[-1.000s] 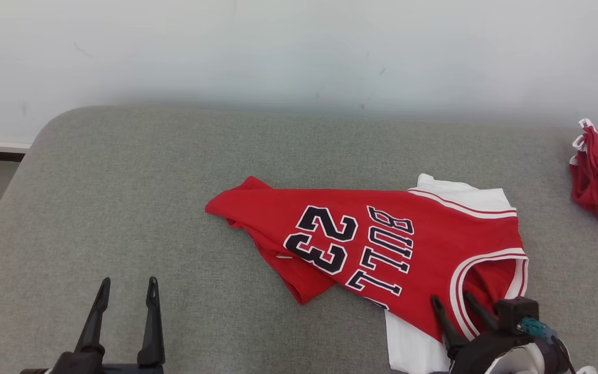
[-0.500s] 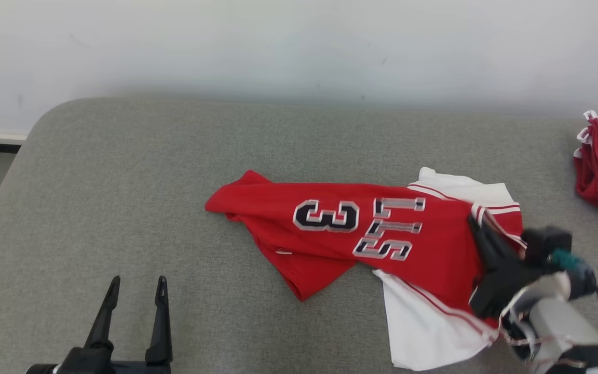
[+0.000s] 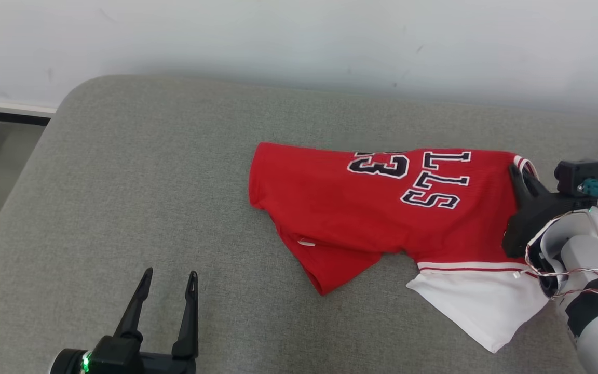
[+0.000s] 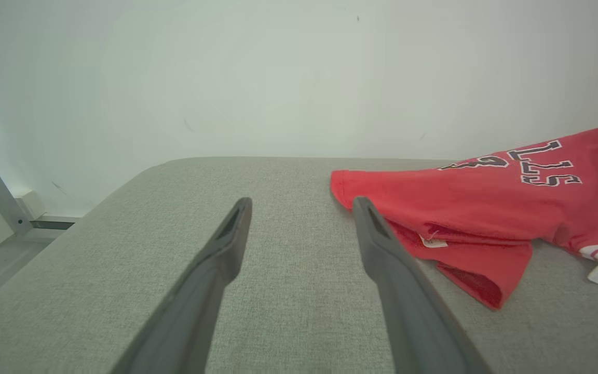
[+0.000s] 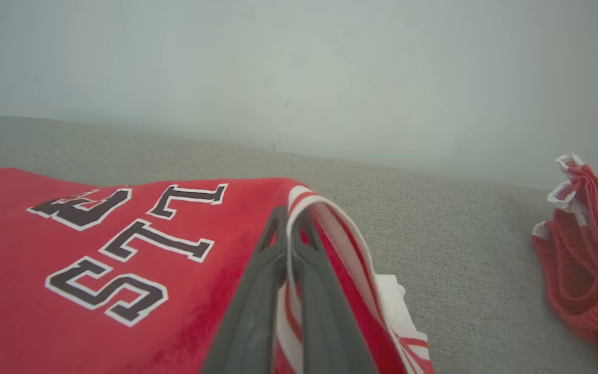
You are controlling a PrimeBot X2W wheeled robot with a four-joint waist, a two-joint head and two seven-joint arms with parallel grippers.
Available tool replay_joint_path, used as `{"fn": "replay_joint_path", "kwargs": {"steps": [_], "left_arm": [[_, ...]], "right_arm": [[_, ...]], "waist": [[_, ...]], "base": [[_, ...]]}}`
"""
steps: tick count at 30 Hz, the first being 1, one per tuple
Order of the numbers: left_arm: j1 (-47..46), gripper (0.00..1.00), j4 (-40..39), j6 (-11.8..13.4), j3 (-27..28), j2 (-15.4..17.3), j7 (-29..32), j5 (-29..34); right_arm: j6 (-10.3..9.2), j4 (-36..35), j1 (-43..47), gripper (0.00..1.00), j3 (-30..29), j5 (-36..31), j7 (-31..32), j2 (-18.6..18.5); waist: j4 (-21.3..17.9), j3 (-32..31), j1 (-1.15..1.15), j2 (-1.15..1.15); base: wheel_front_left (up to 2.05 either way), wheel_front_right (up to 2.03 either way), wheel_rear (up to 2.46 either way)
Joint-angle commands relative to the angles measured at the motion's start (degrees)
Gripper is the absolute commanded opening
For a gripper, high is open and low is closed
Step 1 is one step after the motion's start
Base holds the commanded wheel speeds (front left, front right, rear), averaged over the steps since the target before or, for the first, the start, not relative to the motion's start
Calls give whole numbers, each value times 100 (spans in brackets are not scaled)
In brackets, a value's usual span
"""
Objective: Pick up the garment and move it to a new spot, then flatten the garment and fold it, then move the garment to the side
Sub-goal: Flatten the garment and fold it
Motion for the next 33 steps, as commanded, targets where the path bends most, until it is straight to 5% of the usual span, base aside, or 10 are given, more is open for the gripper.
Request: {"fn": "replay_joint_path", "kwargs": {"steps": [1,10,16,22,25,33], "left_arm": [[-39,100,42,3,-18,-18,-17,-13],[152,100,71,-10,80,-20,-17,-2],[229,100,15,-22,194,-22,-17,63],[277,100,-65,-17,262,-22,-17,79],[291,100,-78,-26,244,-20,-17,92],[211,100,-82,-46,259,-22,-17,137]], "right_arm": [[-16,130,-111,100,82,5,-117,79],[-16,243,9,100,402,172,-584,70],[-16,-340,401,100,418,232,-729,-101],[-16,-1277,1210,100,-124,118,-721,-156],[-16,-1907,2102,100,-716,-19,-720,-8],[-16,-2488,3431,100,-1180,-249,-711,535]], "waist": [[44,-14,-1,0],[-230,-259,-1,0],[-527,-382,-1,0],[-669,-380,-1,0],[-699,-375,-1,0],[-698,-321,-1,0]], "base": [[0,0,0],[0,0,0],[0,0,0],[0,0,0],[0,0,0],[0,0,0]]}}
